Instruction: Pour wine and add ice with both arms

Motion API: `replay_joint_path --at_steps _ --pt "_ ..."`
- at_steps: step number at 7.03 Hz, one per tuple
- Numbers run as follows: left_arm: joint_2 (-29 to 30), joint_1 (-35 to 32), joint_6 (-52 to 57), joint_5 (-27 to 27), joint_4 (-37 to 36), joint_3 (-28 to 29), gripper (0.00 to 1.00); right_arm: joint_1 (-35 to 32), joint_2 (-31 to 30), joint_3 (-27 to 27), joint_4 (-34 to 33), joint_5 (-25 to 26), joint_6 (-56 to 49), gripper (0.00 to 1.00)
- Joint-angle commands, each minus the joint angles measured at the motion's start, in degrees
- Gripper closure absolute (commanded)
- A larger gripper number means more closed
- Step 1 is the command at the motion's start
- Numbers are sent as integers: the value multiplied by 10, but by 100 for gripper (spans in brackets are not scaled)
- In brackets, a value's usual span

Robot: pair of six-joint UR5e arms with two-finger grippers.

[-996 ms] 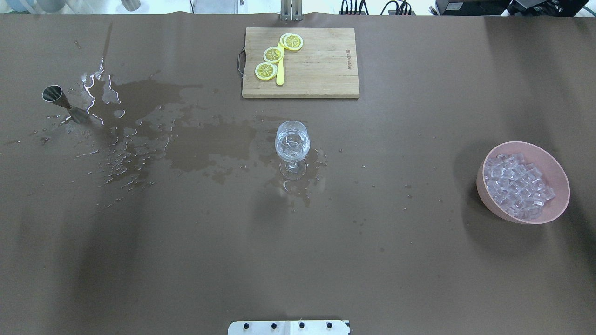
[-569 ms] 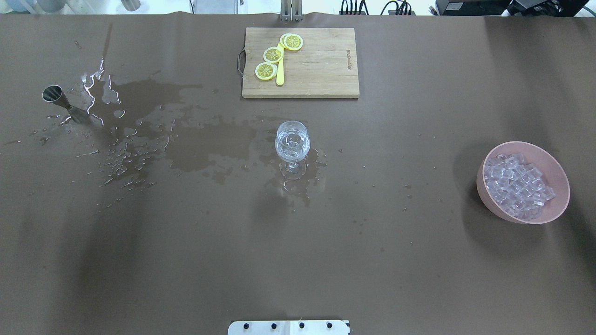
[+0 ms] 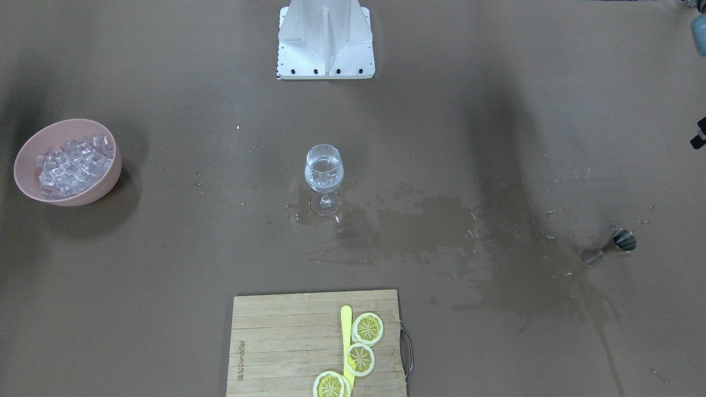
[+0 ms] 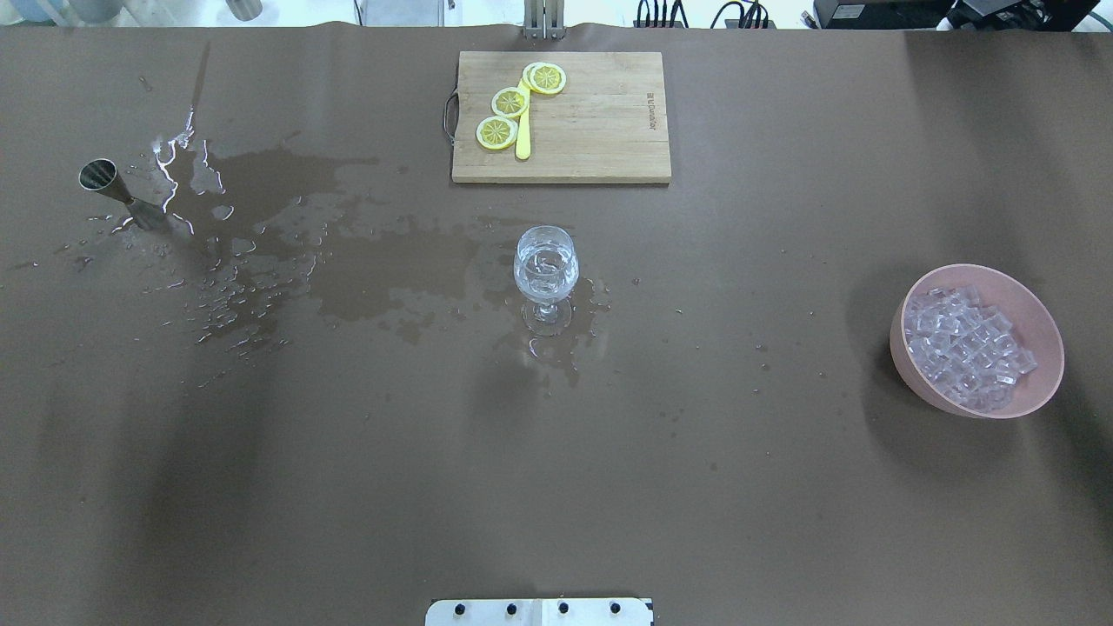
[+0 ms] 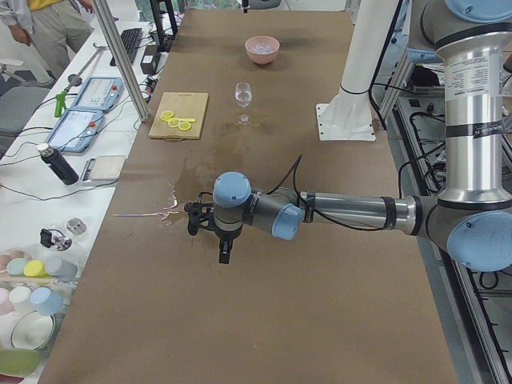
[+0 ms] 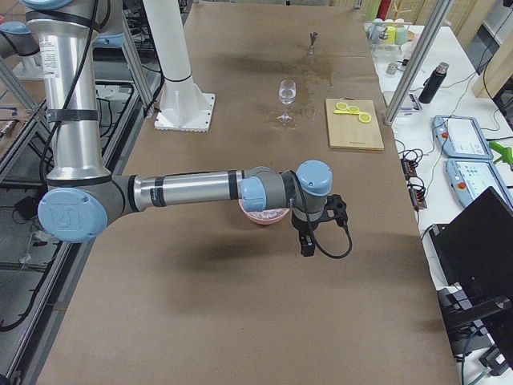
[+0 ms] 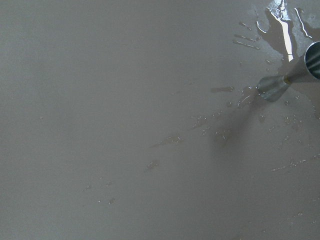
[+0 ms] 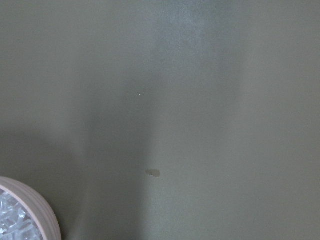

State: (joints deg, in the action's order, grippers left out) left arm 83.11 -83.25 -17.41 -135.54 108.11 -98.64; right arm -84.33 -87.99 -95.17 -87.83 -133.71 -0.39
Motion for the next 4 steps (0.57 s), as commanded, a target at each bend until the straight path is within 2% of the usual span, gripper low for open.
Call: replay_joint_path --at_steps 1,4 --pt "1 0 1 2 0 -1 1 0 -1 -11 0 13 0 0" --pt "-1 0 2 4 -1 -1 1 0 5 -12 -1 8 1 0"
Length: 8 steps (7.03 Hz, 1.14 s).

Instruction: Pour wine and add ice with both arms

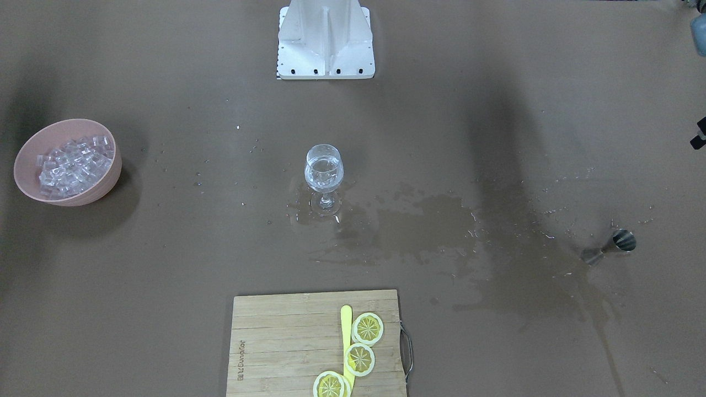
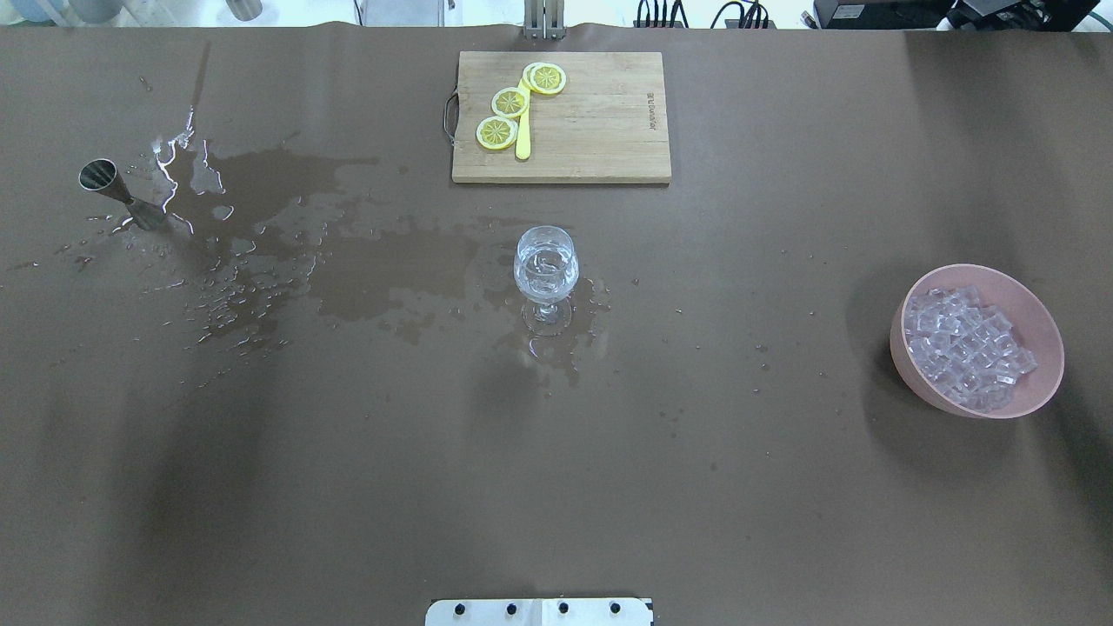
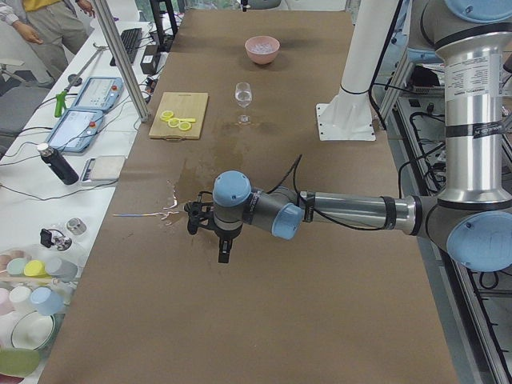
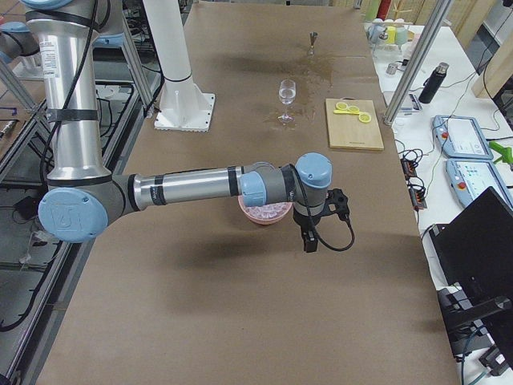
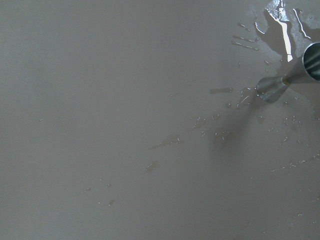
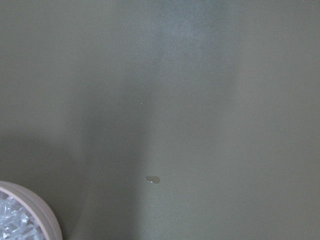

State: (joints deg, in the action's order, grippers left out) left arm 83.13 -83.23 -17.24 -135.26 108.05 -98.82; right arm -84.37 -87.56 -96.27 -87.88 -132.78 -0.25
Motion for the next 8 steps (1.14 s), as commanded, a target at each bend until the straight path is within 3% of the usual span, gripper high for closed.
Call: replay_joint_path --at_steps 1,8 --pt "-1 0 0 2 0 1 1 1 2 -1 -3 4 1 0" --pt "-1 -1 -1 0 2 0 1 3 6 9 -7 8 27 0"
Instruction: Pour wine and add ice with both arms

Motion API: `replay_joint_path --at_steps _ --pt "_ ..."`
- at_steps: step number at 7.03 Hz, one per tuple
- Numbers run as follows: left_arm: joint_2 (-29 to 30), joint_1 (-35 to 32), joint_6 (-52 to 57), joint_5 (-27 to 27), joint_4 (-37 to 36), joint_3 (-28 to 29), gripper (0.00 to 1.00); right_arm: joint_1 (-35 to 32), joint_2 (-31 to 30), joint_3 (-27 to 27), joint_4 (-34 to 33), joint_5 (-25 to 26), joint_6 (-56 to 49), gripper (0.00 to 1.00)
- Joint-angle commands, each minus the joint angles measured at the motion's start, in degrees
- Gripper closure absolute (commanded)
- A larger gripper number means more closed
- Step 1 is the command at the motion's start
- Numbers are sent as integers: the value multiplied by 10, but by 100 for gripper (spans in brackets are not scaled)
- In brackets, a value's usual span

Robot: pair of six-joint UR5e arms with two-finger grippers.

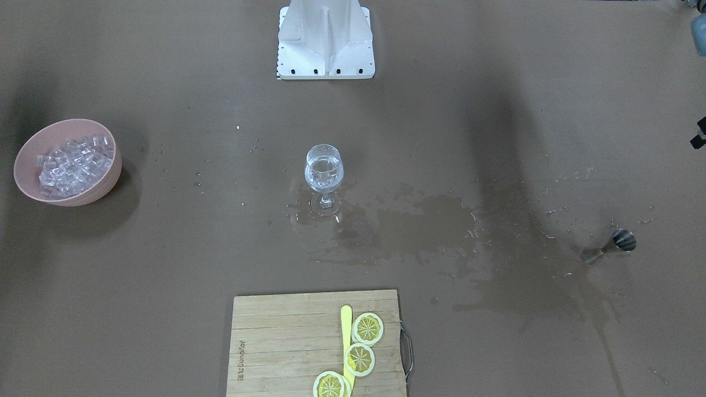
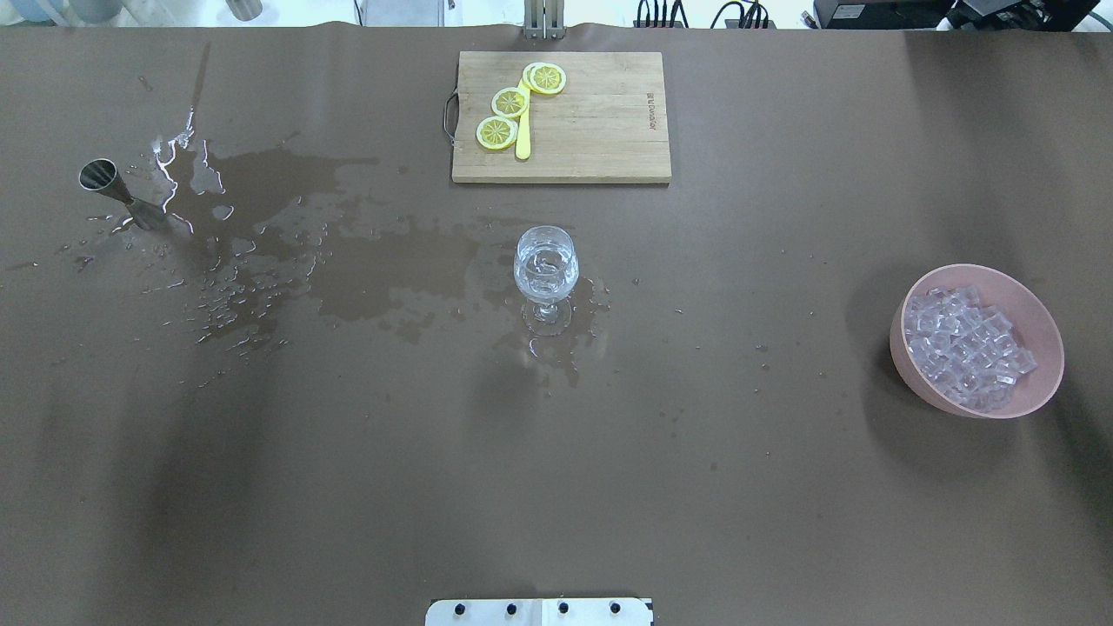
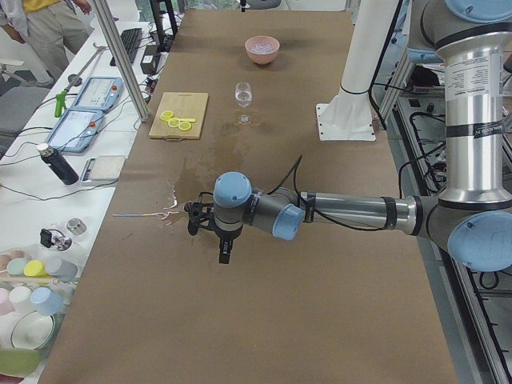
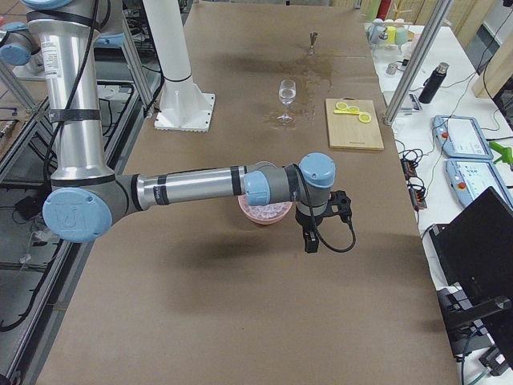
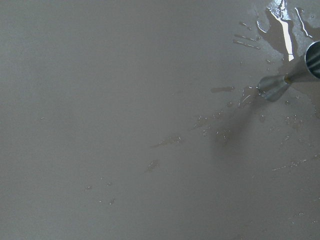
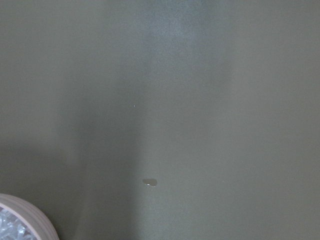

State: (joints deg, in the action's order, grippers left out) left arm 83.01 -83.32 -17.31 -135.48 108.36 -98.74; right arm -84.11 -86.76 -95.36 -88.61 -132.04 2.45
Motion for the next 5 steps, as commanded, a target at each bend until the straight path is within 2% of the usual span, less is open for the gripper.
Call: replay_joint_path --at_steps 1,5 --pt "0 0 0 4 -1 -1 1 0 -2 0 0 0 0 0" --pt "-2 0 1 6 -1 -1 1 0 -3 -4 1 0 0 0"
